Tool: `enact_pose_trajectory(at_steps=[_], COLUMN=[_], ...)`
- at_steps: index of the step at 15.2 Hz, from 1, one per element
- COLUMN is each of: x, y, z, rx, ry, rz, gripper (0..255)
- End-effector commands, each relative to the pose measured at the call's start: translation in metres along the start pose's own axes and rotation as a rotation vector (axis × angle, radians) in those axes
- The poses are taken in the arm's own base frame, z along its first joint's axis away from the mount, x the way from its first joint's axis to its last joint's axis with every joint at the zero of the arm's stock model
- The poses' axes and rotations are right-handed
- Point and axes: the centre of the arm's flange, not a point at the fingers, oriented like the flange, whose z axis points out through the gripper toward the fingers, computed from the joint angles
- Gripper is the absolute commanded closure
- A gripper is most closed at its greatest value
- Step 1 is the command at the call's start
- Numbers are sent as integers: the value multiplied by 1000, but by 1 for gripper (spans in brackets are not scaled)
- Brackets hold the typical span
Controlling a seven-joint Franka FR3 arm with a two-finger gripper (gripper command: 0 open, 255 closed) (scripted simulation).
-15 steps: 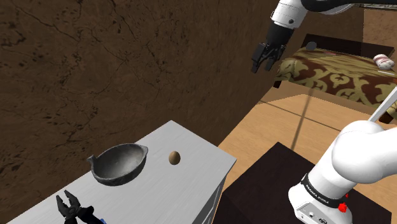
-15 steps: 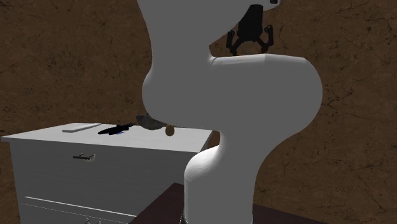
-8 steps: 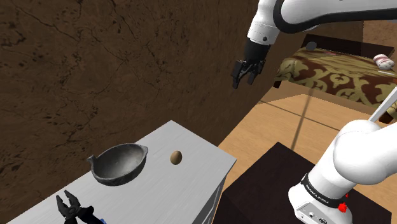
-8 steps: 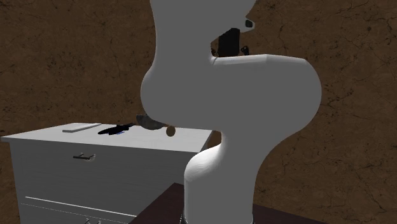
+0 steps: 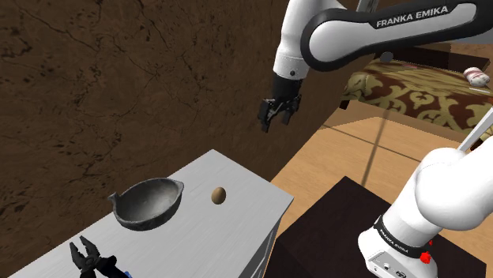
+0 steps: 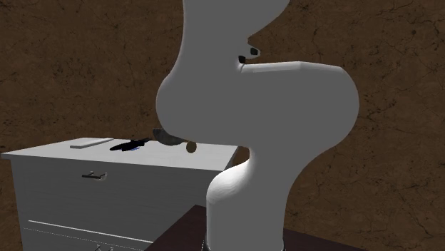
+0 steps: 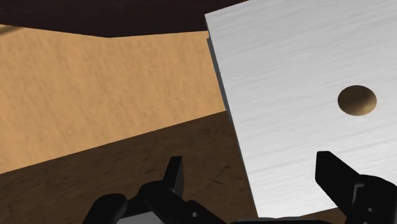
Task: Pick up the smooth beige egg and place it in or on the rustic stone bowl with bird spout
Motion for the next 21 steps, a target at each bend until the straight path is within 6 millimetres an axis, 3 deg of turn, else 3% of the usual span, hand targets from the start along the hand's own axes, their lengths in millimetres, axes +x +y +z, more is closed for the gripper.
enact_pose_trajectory(at_steps=[1, 18, 21], x=[5, 28, 26], y=[-23, -202, -202], z=[17, 155, 171], rx=[-1, -19, -19], ry=[-15, -143, -143], rz=[-7, -68, -68], gripper=[0, 0, 0])
